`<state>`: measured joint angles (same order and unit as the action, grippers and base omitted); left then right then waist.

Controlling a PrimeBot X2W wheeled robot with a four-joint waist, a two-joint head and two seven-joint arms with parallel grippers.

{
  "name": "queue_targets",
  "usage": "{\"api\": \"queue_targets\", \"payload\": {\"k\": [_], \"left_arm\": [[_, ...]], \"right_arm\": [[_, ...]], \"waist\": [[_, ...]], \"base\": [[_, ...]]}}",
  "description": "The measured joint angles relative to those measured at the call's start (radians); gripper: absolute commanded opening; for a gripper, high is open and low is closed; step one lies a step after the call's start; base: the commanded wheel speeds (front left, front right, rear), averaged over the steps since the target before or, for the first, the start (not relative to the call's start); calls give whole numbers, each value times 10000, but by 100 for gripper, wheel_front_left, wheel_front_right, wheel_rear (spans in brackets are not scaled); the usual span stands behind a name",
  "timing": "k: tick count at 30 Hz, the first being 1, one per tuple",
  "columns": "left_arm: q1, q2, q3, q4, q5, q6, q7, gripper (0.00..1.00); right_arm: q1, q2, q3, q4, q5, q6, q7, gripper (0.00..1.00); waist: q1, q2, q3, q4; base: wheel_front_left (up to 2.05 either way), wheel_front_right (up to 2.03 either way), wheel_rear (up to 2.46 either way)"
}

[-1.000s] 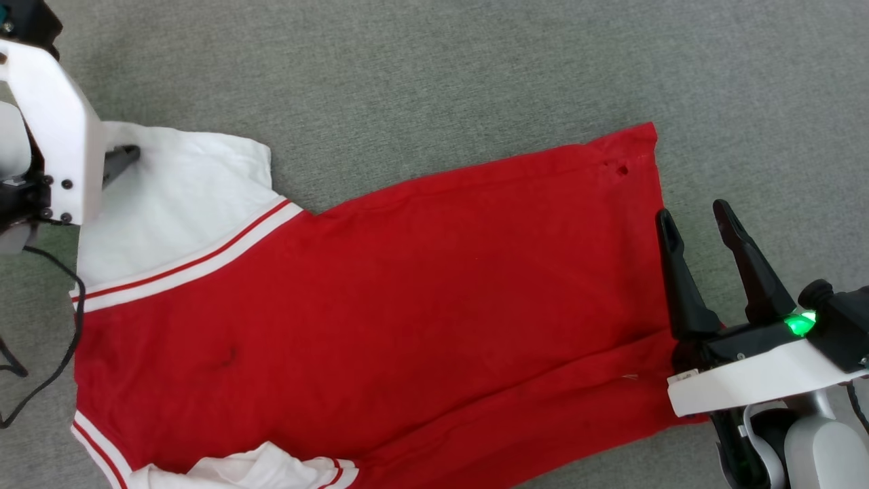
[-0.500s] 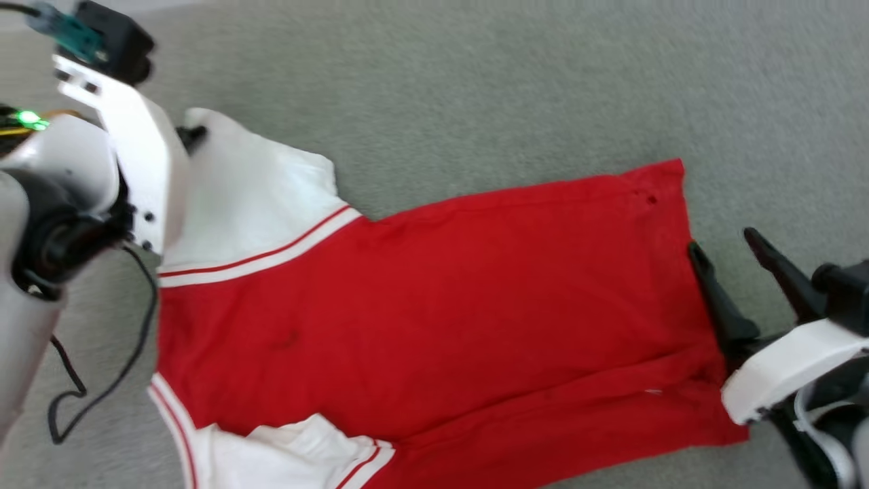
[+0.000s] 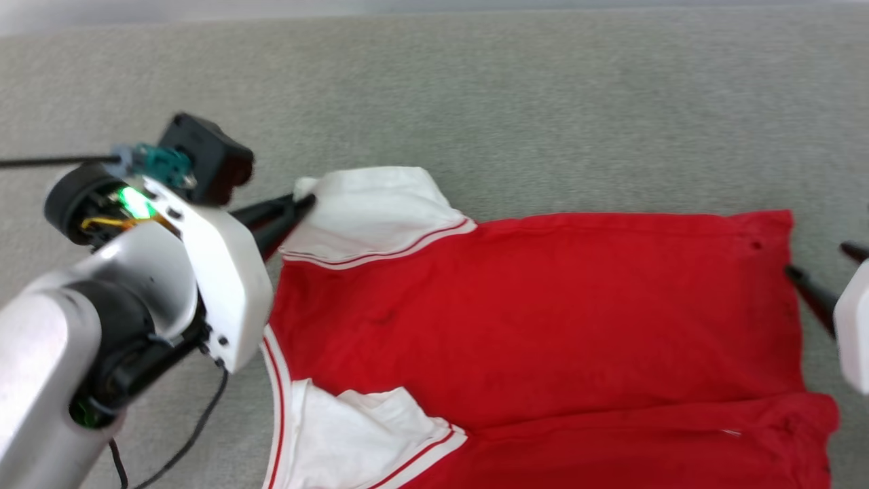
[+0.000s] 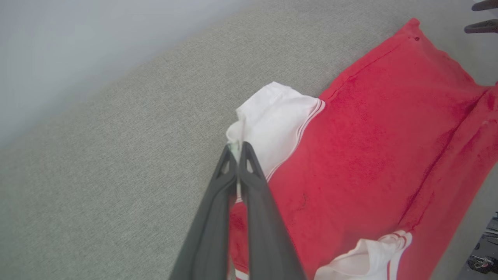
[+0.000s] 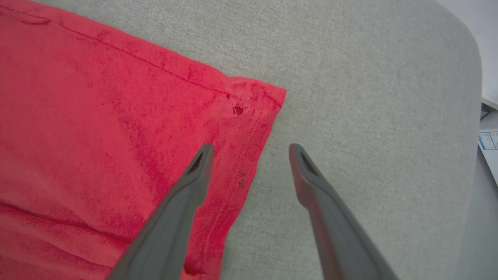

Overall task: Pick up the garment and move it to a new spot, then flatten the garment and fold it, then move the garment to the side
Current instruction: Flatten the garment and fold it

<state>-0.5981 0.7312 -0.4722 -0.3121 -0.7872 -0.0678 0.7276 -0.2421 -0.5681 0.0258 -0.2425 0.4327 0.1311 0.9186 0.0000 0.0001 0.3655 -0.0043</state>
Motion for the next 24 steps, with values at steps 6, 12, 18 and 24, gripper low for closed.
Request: {"api": "queue_targets", "payload": {"k": [6, 12, 18, 24], "left_arm": [[530, -140, -234, -991, 190, 180, -282, 0], [727, -215, -370, -1367, 395, 222, -587, 0], [805, -320, -483, -1377, 454, 144, -802, 0], [826, -389, -485, -993, 523, 102, -1051, 0]], "right_arm": [[-1209, -531, 407, 924, 48, -2, 1041, 100], [-2059, -685, 922, 2048, -111, 0, 1227, 100], [-2433, -752, 1275, 2928, -178, -2, 1296, 100], [-2576, -884, 1779, 3266, 81, -2, 1256, 0]], "waist": [[0, 0, 369, 498], [0, 0, 854, 915], [0, 0, 1180, 1234], [-3, 0, 1262, 1342]], "base": [[0, 0, 0], [0, 0, 0], [0, 0, 0], [0, 0, 0]]}}
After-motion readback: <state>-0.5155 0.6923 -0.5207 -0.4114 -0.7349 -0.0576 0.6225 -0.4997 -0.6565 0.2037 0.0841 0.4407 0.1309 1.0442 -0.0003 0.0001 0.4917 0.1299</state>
